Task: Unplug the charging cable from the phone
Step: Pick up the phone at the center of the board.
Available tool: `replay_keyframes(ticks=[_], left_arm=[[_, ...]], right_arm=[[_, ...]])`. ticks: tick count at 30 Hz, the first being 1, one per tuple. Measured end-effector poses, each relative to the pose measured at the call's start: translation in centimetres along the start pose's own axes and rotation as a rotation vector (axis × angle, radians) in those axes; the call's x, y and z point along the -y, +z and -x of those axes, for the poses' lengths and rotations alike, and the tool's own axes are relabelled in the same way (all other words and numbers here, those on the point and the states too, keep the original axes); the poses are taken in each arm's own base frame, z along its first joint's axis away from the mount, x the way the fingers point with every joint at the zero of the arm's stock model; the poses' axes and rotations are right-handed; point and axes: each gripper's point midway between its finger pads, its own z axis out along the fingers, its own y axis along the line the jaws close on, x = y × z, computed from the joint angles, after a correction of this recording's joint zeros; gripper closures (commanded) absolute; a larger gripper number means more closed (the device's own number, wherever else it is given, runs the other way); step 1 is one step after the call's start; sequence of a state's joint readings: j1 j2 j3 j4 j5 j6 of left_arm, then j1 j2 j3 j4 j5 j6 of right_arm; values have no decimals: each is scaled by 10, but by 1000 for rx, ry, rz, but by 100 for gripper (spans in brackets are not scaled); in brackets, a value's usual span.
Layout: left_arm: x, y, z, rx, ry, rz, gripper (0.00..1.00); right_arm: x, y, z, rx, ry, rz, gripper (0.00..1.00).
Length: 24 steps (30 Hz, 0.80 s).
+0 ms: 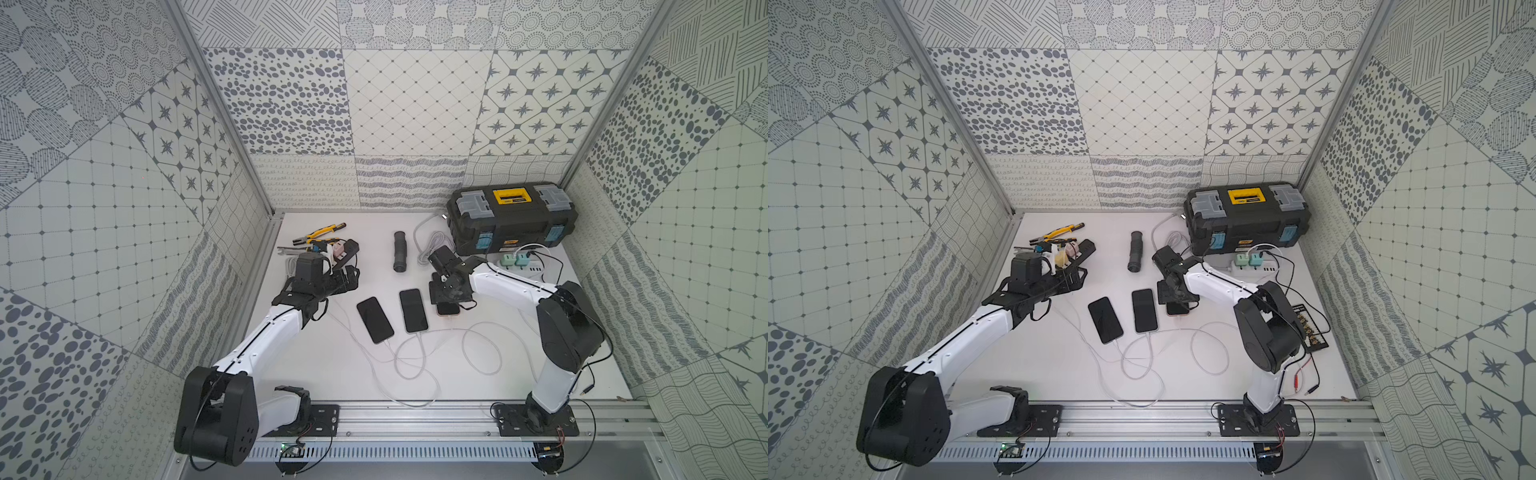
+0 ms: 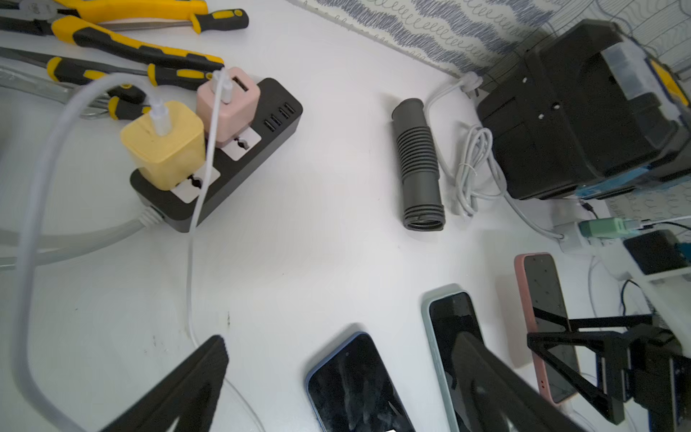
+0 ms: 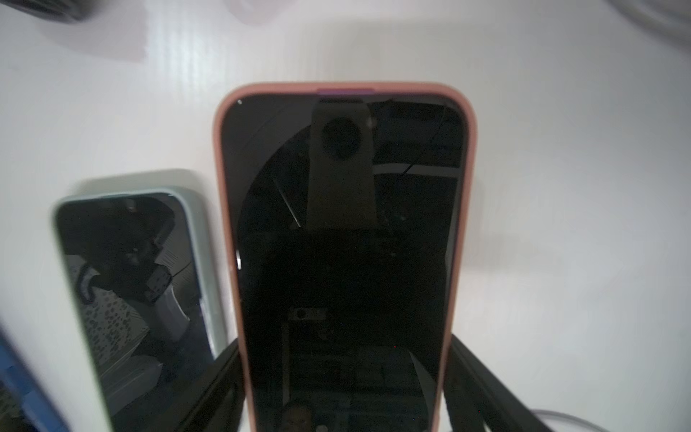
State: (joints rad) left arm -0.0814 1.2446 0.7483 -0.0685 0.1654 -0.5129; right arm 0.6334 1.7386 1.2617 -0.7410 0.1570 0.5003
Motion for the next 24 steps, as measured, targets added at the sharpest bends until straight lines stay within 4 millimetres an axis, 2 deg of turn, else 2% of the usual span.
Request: replay_keyframes(ticks=[4, 8, 16, 24], left_arm=[[19, -5, 4, 0, -2, -96, 2], [45, -7, 12, -27, -14, -216, 2], [85, -6, 14, -92, -72, -458, 2], [118, -5, 6, -140, -159, -717, 2]], right_arm=[[-18, -35, 15, 70, -9, 146, 39], [-39, -60, 19, 98, -43, 292, 38], [-81, -89, 8, 50, -104, 592, 38], [-111, -136, -1, 51, -155, 871, 37]])
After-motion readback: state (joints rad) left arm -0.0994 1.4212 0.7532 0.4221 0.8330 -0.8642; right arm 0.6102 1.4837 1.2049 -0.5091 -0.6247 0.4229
